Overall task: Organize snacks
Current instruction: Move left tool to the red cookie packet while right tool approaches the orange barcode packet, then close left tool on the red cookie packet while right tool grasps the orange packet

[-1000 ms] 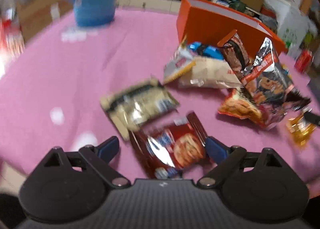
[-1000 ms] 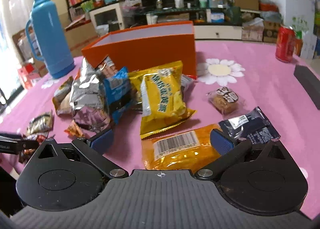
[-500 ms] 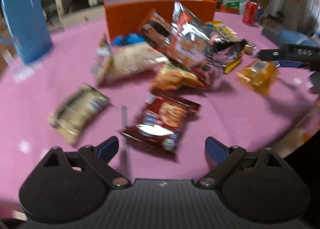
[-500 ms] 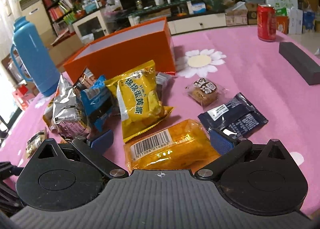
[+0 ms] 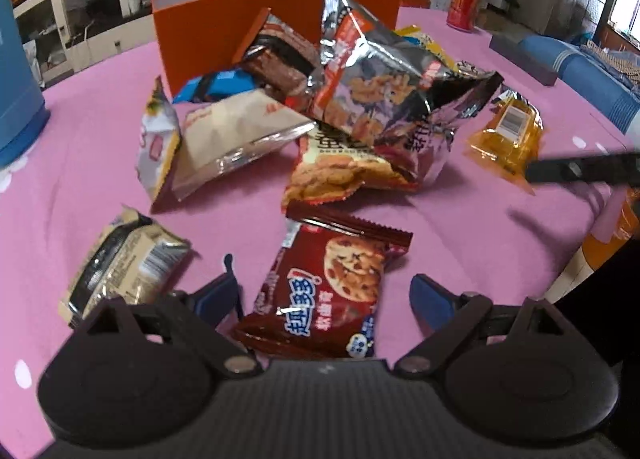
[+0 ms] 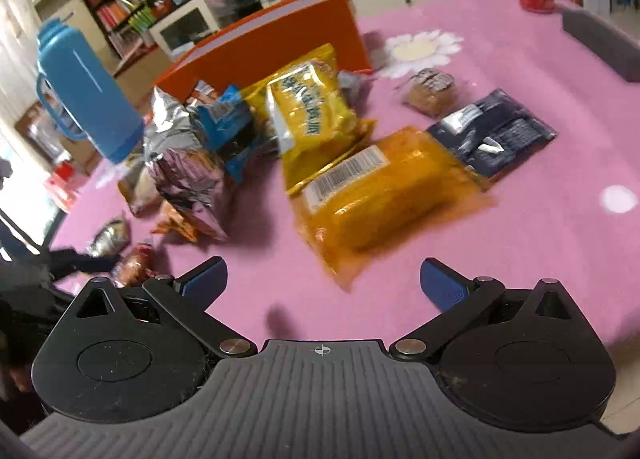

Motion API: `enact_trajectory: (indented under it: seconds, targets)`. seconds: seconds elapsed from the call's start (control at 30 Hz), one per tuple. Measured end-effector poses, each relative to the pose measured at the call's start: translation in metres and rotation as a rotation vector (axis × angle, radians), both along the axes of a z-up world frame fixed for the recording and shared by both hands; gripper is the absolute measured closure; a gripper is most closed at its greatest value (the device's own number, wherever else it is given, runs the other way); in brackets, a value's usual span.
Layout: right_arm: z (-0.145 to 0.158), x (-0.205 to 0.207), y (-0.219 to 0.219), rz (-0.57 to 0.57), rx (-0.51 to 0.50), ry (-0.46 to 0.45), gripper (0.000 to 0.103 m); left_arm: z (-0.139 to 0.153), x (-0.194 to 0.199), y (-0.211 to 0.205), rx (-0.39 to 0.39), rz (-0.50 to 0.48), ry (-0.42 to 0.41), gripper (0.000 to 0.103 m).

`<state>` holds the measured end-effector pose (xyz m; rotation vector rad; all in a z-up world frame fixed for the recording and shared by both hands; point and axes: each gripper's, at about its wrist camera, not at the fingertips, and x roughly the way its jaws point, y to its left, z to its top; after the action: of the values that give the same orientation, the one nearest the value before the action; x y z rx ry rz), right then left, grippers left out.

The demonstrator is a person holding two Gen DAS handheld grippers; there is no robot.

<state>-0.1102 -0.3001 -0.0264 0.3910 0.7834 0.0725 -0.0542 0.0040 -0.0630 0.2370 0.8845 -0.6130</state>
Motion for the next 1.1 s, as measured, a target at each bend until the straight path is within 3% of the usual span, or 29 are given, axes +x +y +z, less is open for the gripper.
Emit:
enact_trajectory:
  seconds: [0.17,0.33,0.63,0.7,0.77,0.97,1.1]
  targets:
    - [-0.001,0.038,0.004,-0.037,-0.090,0.037,0.009,0.000,0.001,0.001,-0.005,-0.003,-0.001,0.011]
    - [-0.003,0.083,0.014,0.026,-0.180,0.056,0.009,-0.001,0.001,0.000,0.006,-0.007,-0.009,0.011]
    - [-0.008,0.071,0.012,-0.023,-0.234,0.039,0.009,0.000,0.007,-0.003,-0.002,0.019,-0.006,0.011]
    - [-0.003,0.075,0.009,-0.079,-0.199,0.074,0.009,0.000,0.007,-0.007,0.013,0.013,-0.014,0.011]
    - [0.004,0.074,0.004,-0.059,-0.132,0.035,0.009,-0.001,0.006,-0.010,0.023,0.007,-0.022,0.011]
    - [-0.006,0.080,-0.010,-0.132,-0.233,0.092,0.009,0.001,0.008,-0.014,0.000,0.004,-0.009,0.011]
    - [-0.009,0.062,-0.015,-0.067,-0.335,0.139,0.009,0.001,0.006,-0.013,0.005,-0.010,-0.009,0.011]
